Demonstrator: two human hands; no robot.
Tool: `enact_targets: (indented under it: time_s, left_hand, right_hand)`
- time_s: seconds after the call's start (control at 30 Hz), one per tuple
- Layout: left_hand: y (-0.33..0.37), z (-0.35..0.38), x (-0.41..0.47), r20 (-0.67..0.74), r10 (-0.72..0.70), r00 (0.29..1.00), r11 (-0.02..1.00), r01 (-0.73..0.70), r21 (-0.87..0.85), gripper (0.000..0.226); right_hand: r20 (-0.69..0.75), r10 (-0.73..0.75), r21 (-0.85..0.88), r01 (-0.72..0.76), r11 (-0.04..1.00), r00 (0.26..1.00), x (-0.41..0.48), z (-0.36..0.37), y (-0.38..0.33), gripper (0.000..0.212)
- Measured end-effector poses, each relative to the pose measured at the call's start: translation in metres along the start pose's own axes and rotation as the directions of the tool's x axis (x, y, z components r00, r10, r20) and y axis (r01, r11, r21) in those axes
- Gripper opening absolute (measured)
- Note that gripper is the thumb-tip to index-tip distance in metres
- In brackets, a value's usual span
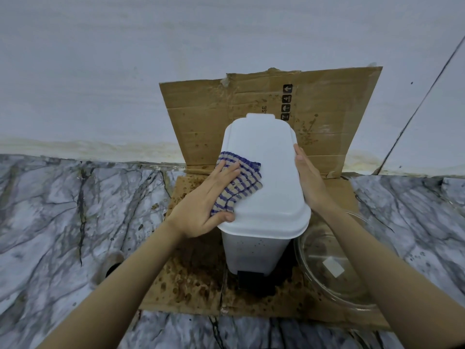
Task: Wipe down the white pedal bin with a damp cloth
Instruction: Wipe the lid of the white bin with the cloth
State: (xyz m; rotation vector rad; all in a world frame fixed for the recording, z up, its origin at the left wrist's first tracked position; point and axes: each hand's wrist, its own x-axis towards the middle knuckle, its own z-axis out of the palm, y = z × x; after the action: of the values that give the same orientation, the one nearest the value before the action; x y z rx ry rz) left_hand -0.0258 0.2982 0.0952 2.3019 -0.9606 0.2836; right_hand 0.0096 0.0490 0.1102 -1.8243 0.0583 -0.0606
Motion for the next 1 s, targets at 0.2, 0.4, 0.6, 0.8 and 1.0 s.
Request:
enact_targets:
  time_s: [0.2,0.4,0.6,0.8,1.0]
  left_hand:
    - [0.003,0.009,-0.007,-0.135,-0.221,0.966,0.957,0.188,-0.220,0.078]
    - [0.044,0.017,0.020,-0.185,-0.602,0.777,0.767,0.497,-0.407,0.072]
    - [0.090,0.037,0.004,-0.300,-0.640,0.707,0.764,0.627,-0.153,0.082]
    - [0.100,0.053,-0.002,-0.375,-0.555,0.743,0.785,0.617,0.060,0.084]
    - [0.068,0.023,0.039,-0.222,-0.625,0.749,0.764,0.645,0.026,0.076]
  right_hand:
    - [0.000,-0.004,-0.007,0.004,1.000,1.000,0.002,0.000,0.001,0.048]
    - [-0.006,-0.004,0.015,0.004,1.000,1.000,0.002,0.000,0.001,0.048]
    - [-0.005,0.013,0.009,-0.013,1.000,1.000,0.001,0.000,0.002,0.049]
    - [0.000,-0.005,-0.006,0.005,1.000,1.000,0.002,0.000,0.003,0.049]
    - [0.001,0.010,-0.014,-0.010,1.000,1.000,0.003,0.001,0.002,0.049]
